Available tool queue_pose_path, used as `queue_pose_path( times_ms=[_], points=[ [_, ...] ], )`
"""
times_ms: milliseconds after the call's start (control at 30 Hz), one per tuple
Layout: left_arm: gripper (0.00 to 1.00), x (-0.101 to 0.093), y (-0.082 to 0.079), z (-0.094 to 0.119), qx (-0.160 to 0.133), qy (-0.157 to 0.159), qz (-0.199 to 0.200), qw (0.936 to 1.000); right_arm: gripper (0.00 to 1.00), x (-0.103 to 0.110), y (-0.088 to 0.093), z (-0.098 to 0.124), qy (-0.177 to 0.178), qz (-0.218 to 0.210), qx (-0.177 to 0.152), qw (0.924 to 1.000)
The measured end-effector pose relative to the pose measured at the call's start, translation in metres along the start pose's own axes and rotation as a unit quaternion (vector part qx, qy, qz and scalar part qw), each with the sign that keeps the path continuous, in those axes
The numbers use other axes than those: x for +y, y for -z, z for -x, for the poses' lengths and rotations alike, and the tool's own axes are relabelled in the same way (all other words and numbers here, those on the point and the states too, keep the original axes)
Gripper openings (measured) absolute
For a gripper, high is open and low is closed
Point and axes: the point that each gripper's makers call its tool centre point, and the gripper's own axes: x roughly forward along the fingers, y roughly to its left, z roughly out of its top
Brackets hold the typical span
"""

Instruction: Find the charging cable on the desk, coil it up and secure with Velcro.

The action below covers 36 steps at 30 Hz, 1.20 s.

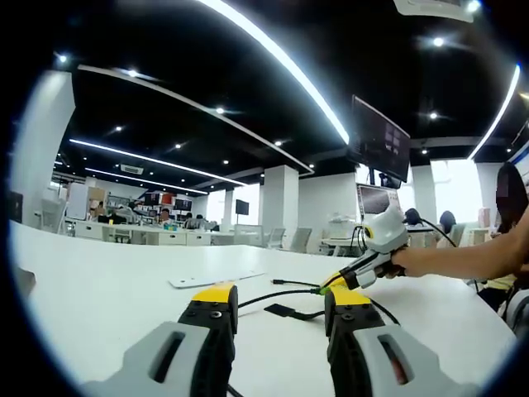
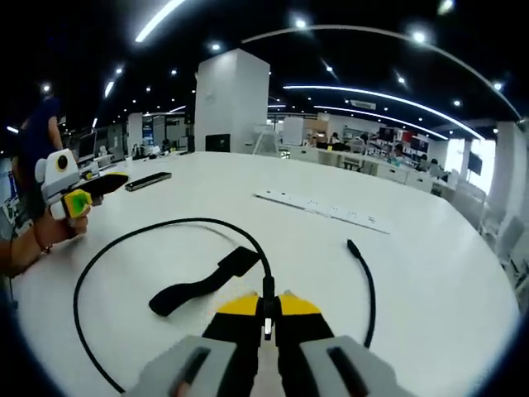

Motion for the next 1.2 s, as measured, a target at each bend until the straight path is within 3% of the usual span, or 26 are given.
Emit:
queue_pose_path(
  times_ms=[567,1200],
  points=[
    [0.42,0.001,0.001,-0.001,0.002,-0.001,-0.003,1.0000,0.08,0.005,0.024,0.029,0.023,-0.037,-0.003,0.9990],
    [0.42,0.002,0.003,-0.001,0.004,-0.002,-0.004,1.0000,0.08,0.016,0.034,0.054,0.032,-0.046,-0.011,0.9983]
  ],
)
